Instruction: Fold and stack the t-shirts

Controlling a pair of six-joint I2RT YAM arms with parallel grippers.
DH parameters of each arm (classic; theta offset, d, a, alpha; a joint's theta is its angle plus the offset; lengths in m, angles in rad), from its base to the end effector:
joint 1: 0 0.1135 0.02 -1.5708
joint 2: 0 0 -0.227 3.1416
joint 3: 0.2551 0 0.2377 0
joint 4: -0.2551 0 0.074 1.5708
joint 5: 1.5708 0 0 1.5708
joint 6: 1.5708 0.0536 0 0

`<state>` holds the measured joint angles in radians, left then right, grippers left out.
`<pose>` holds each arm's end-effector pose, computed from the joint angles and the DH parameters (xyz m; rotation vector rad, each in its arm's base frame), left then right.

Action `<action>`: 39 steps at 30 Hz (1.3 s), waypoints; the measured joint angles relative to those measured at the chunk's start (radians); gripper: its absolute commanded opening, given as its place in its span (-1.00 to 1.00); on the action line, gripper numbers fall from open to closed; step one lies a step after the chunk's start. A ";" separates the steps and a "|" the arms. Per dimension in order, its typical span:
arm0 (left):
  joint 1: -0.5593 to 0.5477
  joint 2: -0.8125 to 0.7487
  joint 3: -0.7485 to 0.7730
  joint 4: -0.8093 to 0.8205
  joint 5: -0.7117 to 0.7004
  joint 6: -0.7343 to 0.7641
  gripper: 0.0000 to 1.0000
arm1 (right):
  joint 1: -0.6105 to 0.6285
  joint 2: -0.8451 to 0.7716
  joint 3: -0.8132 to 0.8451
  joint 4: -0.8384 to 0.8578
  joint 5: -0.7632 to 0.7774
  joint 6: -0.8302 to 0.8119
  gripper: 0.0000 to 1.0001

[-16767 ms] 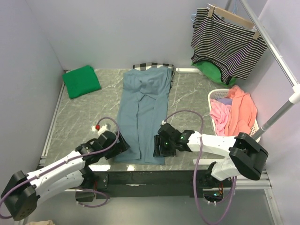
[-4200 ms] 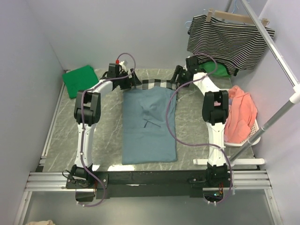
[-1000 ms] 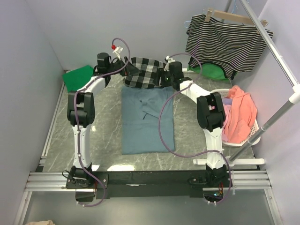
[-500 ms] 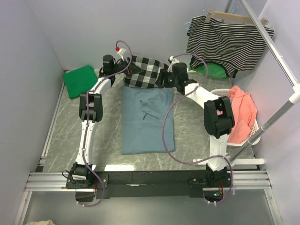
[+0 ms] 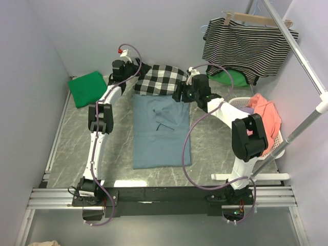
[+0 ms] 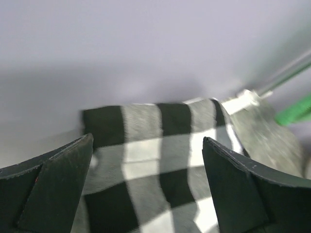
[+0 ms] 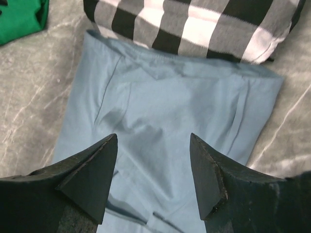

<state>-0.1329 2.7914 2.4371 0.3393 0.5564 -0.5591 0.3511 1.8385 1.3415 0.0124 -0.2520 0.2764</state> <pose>0.5803 -0.1061 0.1660 0.1022 1.6682 -0.9698 0.3919 0.1578 0.2168 -0.2384 2.0883 0.6430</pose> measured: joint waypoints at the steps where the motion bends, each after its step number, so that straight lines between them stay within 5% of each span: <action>1: 0.001 0.000 0.000 0.010 -0.023 0.009 0.99 | 0.001 -0.009 -0.011 0.000 0.001 0.001 0.36; 7: 0.001 -0.119 -0.182 0.004 -0.084 0.047 0.99 | 0.005 -0.071 -0.064 -0.052 0.054 0.002 0.36; 13: -0.023 -0.531 -0.527 -0.172 -0.267 0.080 0.99 | 0.005 -0.203 -0.080 -0.195 0.135 -0.001 0.37; 20: -0.111 -1.173 -1.085 -0.227 -0.436 0.041 0.99 | 0.005 -0.424 -0.291 -0.296 0.104 0.076 0.38; 29: -0.367 -1.463 -1.719 -0.428 -0.544 -0.119 0.99 | 0.043 -0.621 -0.628 -0.396 0.004 0.194 0.40; 39: -0.524 -1.829 -1.913 -0.662 -0.662 -0.370 0.99 | 0.104 -0.765 -0.777 -0.426 -0.037 0.306 0.40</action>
<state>-0.6571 0.9627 0.5243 -0.3229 -0.1055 -0.9295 0.4553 1.0733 0.5648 -0.4141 -0.2886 0.5827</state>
